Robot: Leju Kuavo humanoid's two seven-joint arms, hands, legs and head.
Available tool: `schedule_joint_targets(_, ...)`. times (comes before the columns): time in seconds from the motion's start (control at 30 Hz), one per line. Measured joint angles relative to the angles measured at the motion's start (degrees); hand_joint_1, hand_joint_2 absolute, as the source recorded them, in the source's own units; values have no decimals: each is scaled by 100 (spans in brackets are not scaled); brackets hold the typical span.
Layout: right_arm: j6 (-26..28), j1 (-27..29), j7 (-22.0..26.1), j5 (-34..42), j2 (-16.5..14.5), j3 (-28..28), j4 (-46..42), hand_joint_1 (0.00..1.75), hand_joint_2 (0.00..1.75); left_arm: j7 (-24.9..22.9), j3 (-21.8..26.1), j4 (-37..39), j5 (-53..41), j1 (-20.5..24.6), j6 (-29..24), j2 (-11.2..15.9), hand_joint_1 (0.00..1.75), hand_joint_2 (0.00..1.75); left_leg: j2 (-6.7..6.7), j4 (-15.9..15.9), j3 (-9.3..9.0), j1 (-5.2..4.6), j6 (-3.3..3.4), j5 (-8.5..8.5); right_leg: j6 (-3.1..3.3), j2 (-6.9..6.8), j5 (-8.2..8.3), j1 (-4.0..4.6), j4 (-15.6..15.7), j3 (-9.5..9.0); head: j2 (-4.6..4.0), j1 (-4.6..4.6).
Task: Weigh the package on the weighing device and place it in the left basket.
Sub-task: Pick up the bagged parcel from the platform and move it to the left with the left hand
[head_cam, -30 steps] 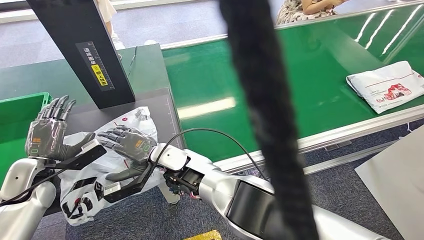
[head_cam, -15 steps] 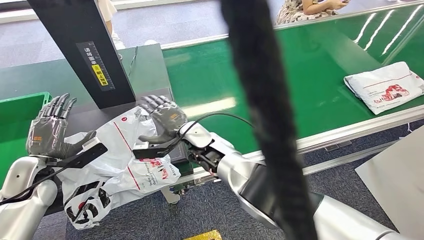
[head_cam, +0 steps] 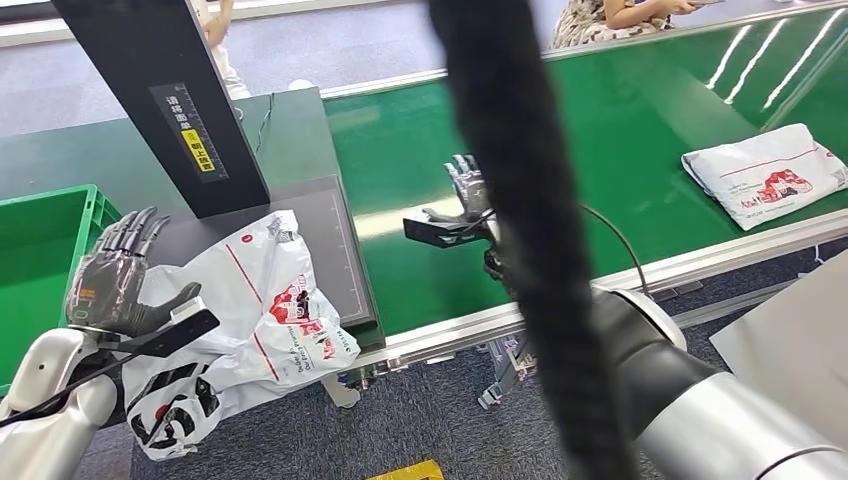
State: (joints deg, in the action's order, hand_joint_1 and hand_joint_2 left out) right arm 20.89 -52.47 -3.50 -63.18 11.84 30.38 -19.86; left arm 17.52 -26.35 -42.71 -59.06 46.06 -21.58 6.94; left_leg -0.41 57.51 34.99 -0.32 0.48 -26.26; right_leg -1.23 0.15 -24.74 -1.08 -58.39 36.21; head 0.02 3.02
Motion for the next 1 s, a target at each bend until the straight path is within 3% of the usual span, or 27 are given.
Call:
schedule_joint_targets(0.2, -1, 42, -50, -50, 224, -177, 124, 0, 0, 107, -275, 153, 45, -284, -113, -165, 0, 0, 4, 0, 0, 0, 0, -1, 0, 1, 0, 0, 1, 2, 0, 0)
schedule_joint_targets(0.7, 20, 119, 73, -275, 200, -363, 161, 0, 0, 55, -630, 621, 373, -439, 104, -782, 0, 0, 4, 0, 2, 0, 1, -1, 0, 0, 0, 0, 0, 1, 0, 1)
schedule_joint_targets(0.93, 63, 120, 274, -322, 189, -471, 161, 0, 0, -125, -677, 797, 417, -436, 158, -898, 0, 0, 4, 0, 1, 0, 1, -1, 0, 1, 0, 0, 0, 1, 0, 1)
schedule_joint_targets(1.0, 67, 119, 324, -334, 179, -494, 161, 0, 0, -171, -690, 838, 424, -435, 183, -910, 0, 87, 4, 0, 1, 1, 1, -1, 0, 1, 0, 0, 0, 1, 0, 1)
